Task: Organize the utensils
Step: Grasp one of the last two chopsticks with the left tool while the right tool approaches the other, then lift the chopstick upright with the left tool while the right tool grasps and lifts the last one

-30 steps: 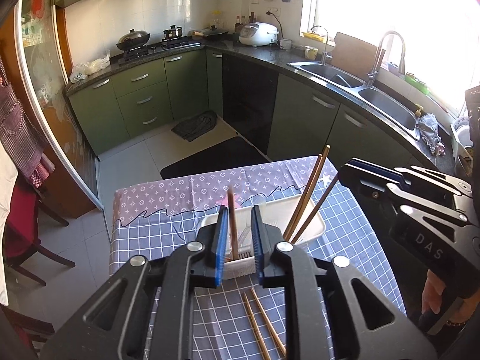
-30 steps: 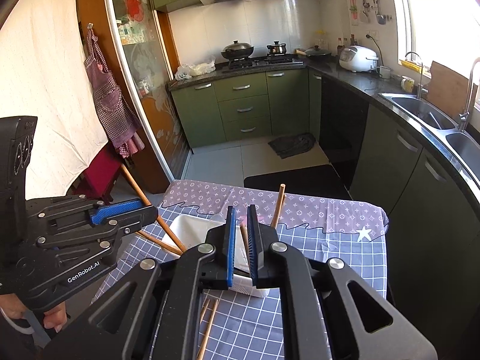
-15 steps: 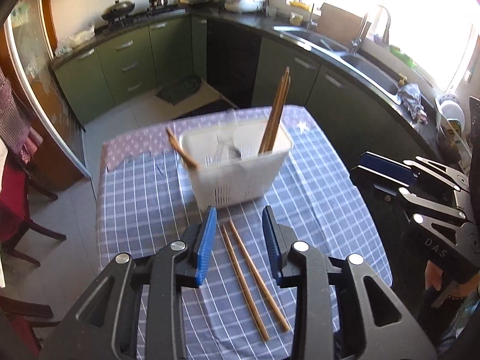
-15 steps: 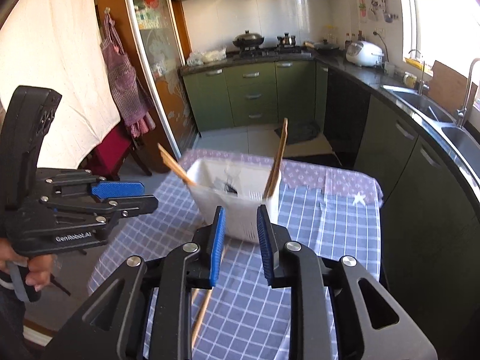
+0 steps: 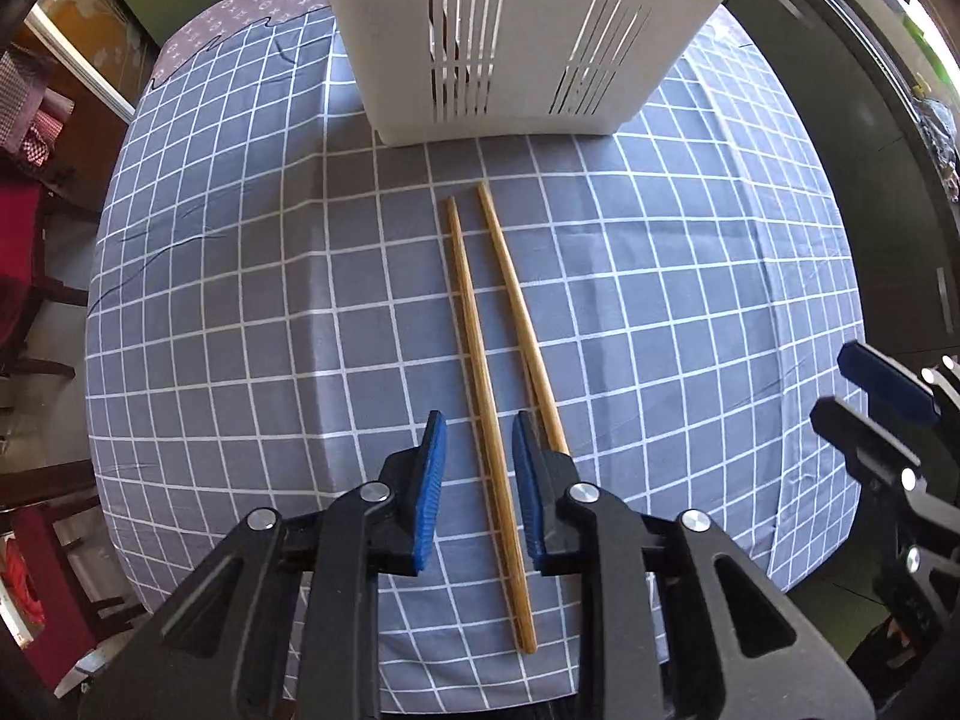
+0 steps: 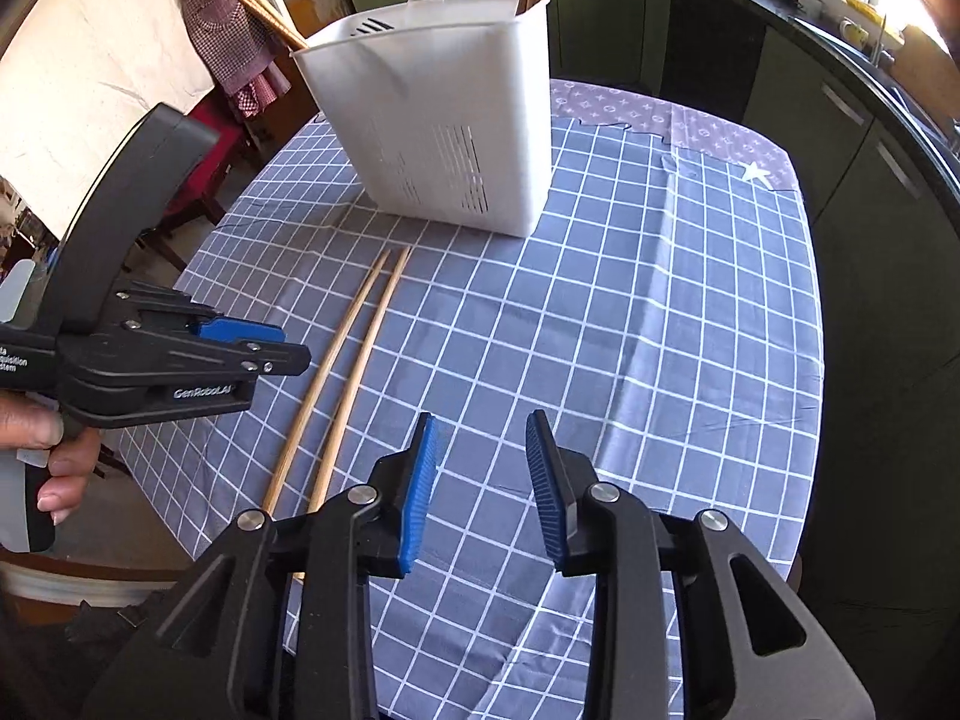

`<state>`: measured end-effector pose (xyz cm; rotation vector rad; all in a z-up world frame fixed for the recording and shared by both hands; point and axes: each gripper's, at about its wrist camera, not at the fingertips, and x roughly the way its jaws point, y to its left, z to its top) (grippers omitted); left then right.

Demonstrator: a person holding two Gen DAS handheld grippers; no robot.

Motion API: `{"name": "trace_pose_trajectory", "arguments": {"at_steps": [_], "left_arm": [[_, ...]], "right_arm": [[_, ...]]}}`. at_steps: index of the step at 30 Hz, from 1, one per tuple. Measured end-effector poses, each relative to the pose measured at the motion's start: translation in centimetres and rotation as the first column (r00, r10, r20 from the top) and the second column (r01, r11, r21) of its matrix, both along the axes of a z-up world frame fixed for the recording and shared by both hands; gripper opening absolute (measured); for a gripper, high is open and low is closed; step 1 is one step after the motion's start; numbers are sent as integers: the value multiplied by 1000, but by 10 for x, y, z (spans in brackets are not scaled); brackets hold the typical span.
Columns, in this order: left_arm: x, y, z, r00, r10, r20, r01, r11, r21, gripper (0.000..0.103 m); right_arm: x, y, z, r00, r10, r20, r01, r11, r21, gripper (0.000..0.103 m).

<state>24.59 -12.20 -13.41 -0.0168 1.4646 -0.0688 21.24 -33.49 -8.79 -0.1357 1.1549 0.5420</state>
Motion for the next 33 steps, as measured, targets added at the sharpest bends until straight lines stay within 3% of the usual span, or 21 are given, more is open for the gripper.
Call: {"name": "trace_pose_trajectory", "arguments": {"at_steps": [2, 19, 28, 33], "left_arm": [[4, -2, -6, 1000, 13, -9, -13, 1000, 4, 12], [25, -10, -34, 998, 52, -39, -50, 997, 52, 11], [19, -2, -28, 998, 50, -34, -50, 999, 21, 6], [11, 15, -2, 999, 38, 36, -38, 999, -12, 6]], "right_arm": [[0, 0, -2, 1000, 2, -7, -2, 1000, 4, 31], [0, -12, -5, 1000, -5, -18, 6, 999, 32, 31], [-1, -16, -6, 1000, -13, -26, 14, 1000, 22, 31], [1, -13, -6, 999, -12, -35, 13, 1000, 13, 31]]}}
